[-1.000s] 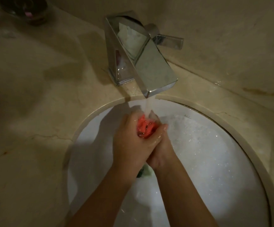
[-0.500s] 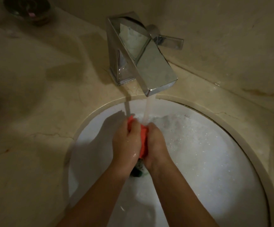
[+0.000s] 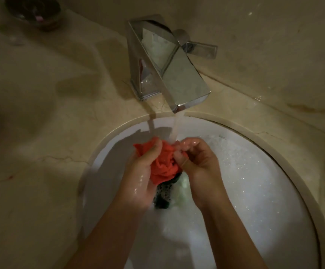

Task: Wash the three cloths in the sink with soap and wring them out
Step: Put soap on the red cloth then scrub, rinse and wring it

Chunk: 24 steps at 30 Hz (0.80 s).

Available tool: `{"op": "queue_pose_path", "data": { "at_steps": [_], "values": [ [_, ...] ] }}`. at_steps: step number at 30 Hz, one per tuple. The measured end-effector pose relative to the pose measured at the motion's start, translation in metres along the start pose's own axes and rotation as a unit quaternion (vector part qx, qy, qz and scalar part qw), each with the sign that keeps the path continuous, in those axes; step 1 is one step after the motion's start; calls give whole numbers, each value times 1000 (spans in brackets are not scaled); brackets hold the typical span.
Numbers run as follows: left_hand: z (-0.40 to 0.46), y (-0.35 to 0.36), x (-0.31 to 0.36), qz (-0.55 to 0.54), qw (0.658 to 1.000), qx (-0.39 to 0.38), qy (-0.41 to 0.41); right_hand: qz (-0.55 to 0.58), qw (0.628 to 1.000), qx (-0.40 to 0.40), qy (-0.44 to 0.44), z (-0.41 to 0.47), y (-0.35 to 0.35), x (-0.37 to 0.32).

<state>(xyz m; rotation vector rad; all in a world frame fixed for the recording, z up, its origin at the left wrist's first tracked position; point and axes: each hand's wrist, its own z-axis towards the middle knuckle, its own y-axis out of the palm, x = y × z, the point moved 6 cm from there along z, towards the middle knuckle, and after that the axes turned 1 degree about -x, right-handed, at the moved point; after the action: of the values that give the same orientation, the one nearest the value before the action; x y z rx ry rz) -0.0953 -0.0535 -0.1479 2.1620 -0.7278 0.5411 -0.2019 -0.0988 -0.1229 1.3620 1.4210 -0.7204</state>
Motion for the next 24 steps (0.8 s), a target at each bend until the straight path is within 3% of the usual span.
{"op": "queue_pose_path", "data": {
  "at_steps": [3, 6, 9, 12, 17, 24],
  "values": [
    [-1, 0, -9, 15, 1000, 24, -1, 59, 996, 59, 28, 10, -3, 5],
    [-2, 4, -13, 12, 998, 54, -16, 30, 989, 108, 94, 7, -1, 17],
    [0, 8, -9, -15, 997, 67, -16, -23, 982, 58, 179, -4, 6, 23],
    [2, 11, 3, 18, 998, 54, 18, -11, 979, -23, 203, -11, 11, 18],
    [0, 8, 6, 183, 982, 22, 31, -18, 987, -15, 157, -6, 1, 10],
    [-3, 6, 6, 117, 992, 23, 44, -76, 997, 21, 15, 1, -6, -1]
  ]
}}
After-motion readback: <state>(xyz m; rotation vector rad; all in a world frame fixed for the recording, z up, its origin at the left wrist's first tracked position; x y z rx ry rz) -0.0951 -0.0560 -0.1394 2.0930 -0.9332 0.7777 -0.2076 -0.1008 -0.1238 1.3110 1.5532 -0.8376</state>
